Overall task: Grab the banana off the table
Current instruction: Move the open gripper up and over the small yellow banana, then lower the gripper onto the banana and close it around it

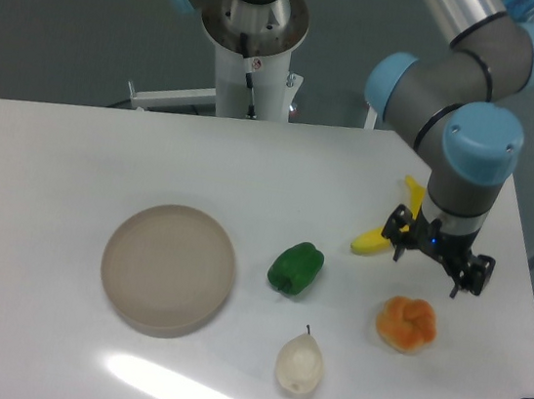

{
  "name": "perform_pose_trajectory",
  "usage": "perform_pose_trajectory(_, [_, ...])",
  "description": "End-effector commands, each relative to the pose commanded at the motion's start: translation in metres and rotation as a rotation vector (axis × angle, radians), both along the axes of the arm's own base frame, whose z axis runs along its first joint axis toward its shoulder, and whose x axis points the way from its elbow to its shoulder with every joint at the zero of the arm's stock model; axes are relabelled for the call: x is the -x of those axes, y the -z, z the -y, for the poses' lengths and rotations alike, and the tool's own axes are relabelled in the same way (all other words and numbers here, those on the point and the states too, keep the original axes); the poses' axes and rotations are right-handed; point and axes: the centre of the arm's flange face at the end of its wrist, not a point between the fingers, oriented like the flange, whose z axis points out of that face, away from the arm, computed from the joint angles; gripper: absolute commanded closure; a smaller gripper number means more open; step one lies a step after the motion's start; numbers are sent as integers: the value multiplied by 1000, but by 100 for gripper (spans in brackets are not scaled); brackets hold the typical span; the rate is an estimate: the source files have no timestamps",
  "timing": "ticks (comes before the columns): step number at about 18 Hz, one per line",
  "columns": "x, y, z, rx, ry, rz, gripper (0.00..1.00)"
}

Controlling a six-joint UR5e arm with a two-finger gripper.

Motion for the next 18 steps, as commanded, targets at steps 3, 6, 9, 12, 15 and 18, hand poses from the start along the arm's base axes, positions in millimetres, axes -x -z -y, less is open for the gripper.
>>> perform_pose_trajectory(3, [0, 18, 20, 20, -24, 29, 0])
perform_pose_trajectory(6, [-5, 40, 41, 27, -23, 35, 0])
perform_pose_trajectory(9, [-5, 57, 59, 6, 0, 4, 0])
perform_pose_trajectory(12, [-6, 53, 61, 2, 7, -3, 0])
perform_pose_trajectory(15, [-12, 55, 67, 7, 44, 0, 0])
perform_pose_trajectory(18, [-13, 58, 73, 14, 67, 5, 0])
